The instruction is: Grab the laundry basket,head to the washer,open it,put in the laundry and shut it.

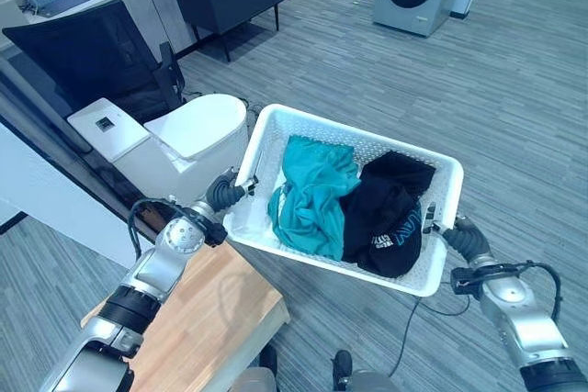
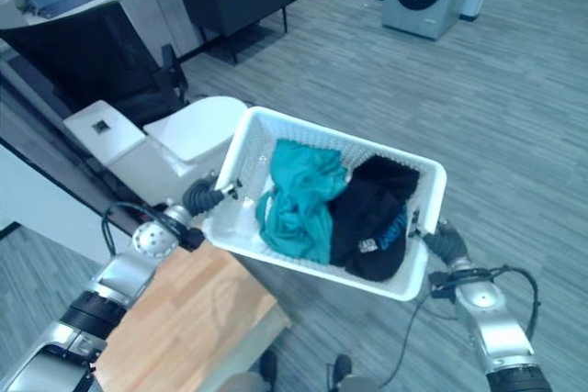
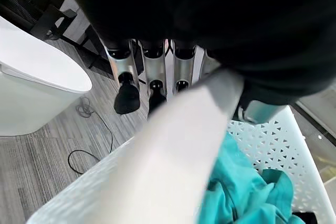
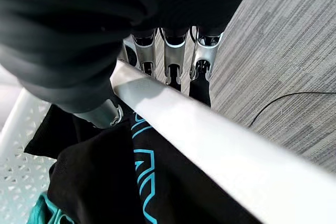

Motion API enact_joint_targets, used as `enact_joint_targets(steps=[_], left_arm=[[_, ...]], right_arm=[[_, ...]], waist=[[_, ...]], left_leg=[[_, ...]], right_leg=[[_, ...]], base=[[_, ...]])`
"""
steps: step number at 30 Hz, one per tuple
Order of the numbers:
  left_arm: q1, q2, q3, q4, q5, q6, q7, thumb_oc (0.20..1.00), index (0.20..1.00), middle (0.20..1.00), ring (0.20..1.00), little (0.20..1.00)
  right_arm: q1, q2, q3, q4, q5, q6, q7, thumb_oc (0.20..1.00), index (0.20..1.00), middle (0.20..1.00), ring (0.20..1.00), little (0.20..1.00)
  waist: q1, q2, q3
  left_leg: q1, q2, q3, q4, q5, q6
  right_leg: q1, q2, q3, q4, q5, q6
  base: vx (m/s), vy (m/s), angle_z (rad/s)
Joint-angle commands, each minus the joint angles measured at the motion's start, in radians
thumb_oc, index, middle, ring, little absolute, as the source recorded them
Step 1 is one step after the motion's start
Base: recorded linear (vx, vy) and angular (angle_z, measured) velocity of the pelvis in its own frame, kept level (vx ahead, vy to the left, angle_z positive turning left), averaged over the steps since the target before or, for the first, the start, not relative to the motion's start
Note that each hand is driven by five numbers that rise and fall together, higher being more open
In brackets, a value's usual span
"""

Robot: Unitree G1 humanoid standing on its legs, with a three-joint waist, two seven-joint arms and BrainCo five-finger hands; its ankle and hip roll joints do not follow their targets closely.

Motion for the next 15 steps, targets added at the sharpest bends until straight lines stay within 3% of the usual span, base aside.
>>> enact_joint_targets(steps=[1,7,8,10,13,15], left_arm=[[-0.093,0.060,0.007,-0.044,-0.049,-0.080,0.001,0.200,0.200,0.200,0.200,0.200],[-0.138,0.042,-0.025,-0.032,-0.049,-0.080,-0.004,0.200,0.200,0.200,0.200,0.200],[-0.169,0.027,-0.040,-0.016,-0.040,-0.086,0.008,0.200,0.200,0.200,0.200,0.200],[-0.199,0.014,-0.055,0.003,-0.031,-0.094,0.022,0.200,0.200,0.200,0.200,0.200],[-0.243,0.039,-0.069,0.013,-0.031,-0.093,0.044,0.200,0.200,0.200,0.200,0.200],[-0.245,0.048,-0.067,0.023,-0.032,-0.095,0.051,0.200,0.200,0.200,0.200,0.200]], right_arm=[[-0.045,-0.052,-0.078,-0.126,0.066,-0.119,0.016,0.200,0.200,0.200,0.200,0.200],[-0.045,-0.041,-0.074,-0.140,0.064,-0.122,0.017,0.200,0.200,0.200,0.200,0.200],[-0.051,-0.031,-0.066,-0.139,0.053,-0.121,0.013,0.200,0.200,0.200,0.200,0.200],[-0.078,-0.023,-0.048,-0.125,0.030,-0.121,0.005,0.200,0.200,0.200,0.200,0.200],[-0.122,0.008,-0.004,-0.088,-0.004,-0.123,-0.007,0.200,0.200,0.200,0.200,0.200],[-0.144,0.034,0.026,-0.065,-0.023,-0.124,-0.001,0.200,0.200,0.200,0.200,0.200]], waist=[[0.006,-0.078,-0.087],[0.005,-0.078,-0.073],[-0.006,-0.068,-0.070],[-0.003,-0.057,-0.068],[0.028,-0.053,-0.060],[0.050,-0.077,-0.072]], left_leg=[[-0.045,0.020,0.015,0.079,-0.048,-0.010],[-0.048,0.005,0.029,0.125,-0.105,0.010],[-0.041,-0.024,0.022,0.098,-0.119,0.024],[-0.041,-0.036,0.046,0.067,-0.116,0.037],[-0.063,-0.021,0.104,0.051,-0.095,0.052],[-0.068,-0.029,0.128,0.040,-0.080,0.054]], right_leg=[[0.139,-0.099,-0.012,-0.023,-0.124,0.095],[0.123,-0.118,0.027,-0.025,-0.101,0.111],[0.086,-0.141,0.047,-0.024,-0.064,0.132],[0.031,-0.155,0.068,-0.018,-0.035,0.152],[0.005,-0.140,-0.001,0.119,-0.082,0.145],[0.058,-0.136,-0.040,0.112,-0.123,0.142]], base=[[0.00,0.040,-0.25],[-0.03,0.107,-0.26],[-0.14,0.184,-0.50],[-0.20,0.155,-0.64],[-0.24,0.022,-0.87],[-0.19,-0.080,-1.14]])
